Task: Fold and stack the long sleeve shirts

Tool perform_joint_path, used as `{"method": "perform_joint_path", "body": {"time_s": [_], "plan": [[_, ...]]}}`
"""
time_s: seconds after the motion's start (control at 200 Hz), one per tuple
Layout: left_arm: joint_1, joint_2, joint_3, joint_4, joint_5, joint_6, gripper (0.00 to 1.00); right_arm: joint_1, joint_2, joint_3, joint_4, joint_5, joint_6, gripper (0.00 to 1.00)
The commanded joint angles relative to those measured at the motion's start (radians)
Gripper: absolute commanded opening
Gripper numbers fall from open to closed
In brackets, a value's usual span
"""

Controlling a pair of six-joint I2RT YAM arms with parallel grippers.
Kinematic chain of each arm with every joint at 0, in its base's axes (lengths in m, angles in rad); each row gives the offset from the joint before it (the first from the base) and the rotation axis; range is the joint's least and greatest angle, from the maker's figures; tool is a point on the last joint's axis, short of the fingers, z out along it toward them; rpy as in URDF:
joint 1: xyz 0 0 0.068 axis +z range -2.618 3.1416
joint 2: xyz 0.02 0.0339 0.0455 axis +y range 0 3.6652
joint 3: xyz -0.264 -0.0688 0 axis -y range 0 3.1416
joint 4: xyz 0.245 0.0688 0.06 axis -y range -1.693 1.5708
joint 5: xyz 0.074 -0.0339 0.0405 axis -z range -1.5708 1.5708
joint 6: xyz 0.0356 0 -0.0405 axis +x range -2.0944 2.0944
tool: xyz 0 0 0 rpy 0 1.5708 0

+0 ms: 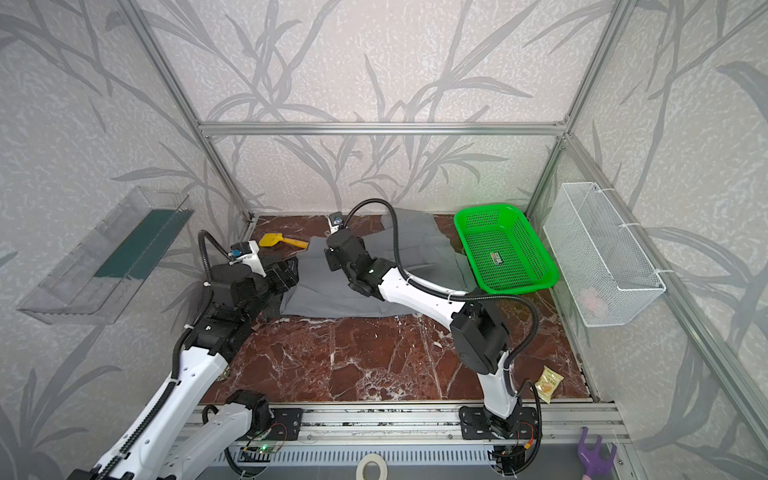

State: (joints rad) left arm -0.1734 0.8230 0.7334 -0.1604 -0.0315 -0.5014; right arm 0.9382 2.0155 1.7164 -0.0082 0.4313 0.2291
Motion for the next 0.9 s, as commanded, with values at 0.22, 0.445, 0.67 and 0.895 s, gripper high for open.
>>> {"method": "perform_joint_path", "body": {"time_s": [0.22,0.445,0.67,0.895], "plan": [[0.008,-0.075,-0.031,0.049,-0.137,-0.015,0.84,0.079,0.13,0.05,0.073,0.193,-0.058,0.0],[0.008,-0.085,-0.032,0.031,-0.179,-0.018,0.84,0.116,0.239,0.113,0.085,0.175,-0.059,0.0],[0.009,-0.09,-0.028,0.016,-0.215,-0.017,0.85,0.137,0.301,0.137,0.098,0.125,-0.032,0.0],[0.011,-0.091,-0.025,-0.002,-0.239,-0.022,0.86,0.165,0.374,0.19,0.076,0.062,0.0,0.0]]}}
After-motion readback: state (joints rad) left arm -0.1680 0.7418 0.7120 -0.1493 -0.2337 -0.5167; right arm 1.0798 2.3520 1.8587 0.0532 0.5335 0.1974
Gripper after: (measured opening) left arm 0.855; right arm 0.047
